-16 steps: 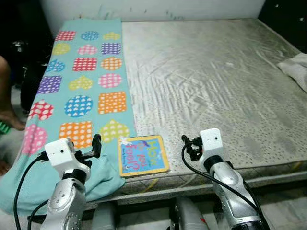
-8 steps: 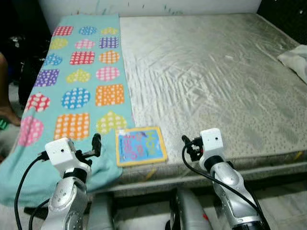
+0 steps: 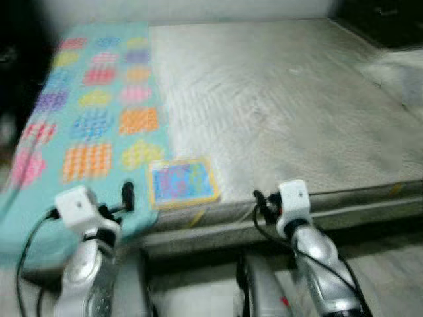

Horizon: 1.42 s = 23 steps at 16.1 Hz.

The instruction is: Clean up the room

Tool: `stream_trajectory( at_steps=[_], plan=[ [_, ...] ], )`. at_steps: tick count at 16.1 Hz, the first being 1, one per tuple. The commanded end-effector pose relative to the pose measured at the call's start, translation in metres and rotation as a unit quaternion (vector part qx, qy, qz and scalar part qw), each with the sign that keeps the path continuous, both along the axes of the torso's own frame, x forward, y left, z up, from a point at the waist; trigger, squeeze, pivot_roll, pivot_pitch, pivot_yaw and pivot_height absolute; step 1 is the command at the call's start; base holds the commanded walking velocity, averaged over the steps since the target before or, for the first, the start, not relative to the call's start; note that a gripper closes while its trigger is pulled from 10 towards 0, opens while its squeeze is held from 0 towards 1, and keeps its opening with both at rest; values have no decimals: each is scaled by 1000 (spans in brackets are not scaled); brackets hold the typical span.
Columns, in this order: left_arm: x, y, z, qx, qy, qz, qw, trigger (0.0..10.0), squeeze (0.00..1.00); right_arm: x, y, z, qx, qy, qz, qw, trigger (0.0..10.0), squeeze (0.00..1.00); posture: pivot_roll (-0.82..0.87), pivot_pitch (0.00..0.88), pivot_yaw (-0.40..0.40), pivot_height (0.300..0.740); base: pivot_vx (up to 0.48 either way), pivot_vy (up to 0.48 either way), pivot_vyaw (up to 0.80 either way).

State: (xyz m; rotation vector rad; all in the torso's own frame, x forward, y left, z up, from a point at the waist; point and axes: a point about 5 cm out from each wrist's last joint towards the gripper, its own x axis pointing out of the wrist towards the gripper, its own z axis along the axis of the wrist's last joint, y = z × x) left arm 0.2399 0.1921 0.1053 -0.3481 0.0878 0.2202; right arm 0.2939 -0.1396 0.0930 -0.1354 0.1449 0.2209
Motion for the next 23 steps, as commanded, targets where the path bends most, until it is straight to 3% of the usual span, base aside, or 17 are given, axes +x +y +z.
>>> stream_trajectory(
  at_steps=[1,7,10,12,15,16,18,20,23],
  plan=[
    [-1,0,-4,-3,12,2,1000,10000,0,-4,-2,-4,3,6,-1,1000,10000,0,-118,123,-16,521,0,0,0],
    [0,-1,-1,-4,6,-7,1000,10000,0,-5,-3,-5,2,7,-6,1000,10000,0,-120,125,-16,496,0,0,0],
    [5,9,2,13,-1,3,1000,10000,0,-6,-4,-5,3,9,-8,1000,10000,0,-125,130,-19,496,0,0,0],
    [23,19,3,-7,-2,-3,1000,10000,0,-9,-8,-5,4,11,-16,1000,10000,0,-140,144,-24,496,0,0,0],
    [38,11,-2,-41,12,-23,999,10000,0,-13,-14,0,-2,-3,-23,1000,10000,0,-158,156,-29,496,0,0,0],
    [45,1,-7,-67,25,-46,996,10000,0,-18,-23,3,-21,-10,-25,999,10000,0,-177,168,-34,496,0,0,0],
    [49,-5,-11,-76,35,-59,995,10000,0,-23,-33,3,-30,-8,-33,999,10000,0,-196,177,-39,496,0,0,0],
    [62,-19,-11,-98,36,-89,991,10000,0,-47,-68,2,-64,8,-49,997,10000,0,-244,202,-46,496,0,0,0],
    [73,-22,-15,-113,42,-93,988,10000,0,-74,-97,3,-94,37,-48,994,10000,0,-284,218,-47,496,0,0,0]
  ],
)
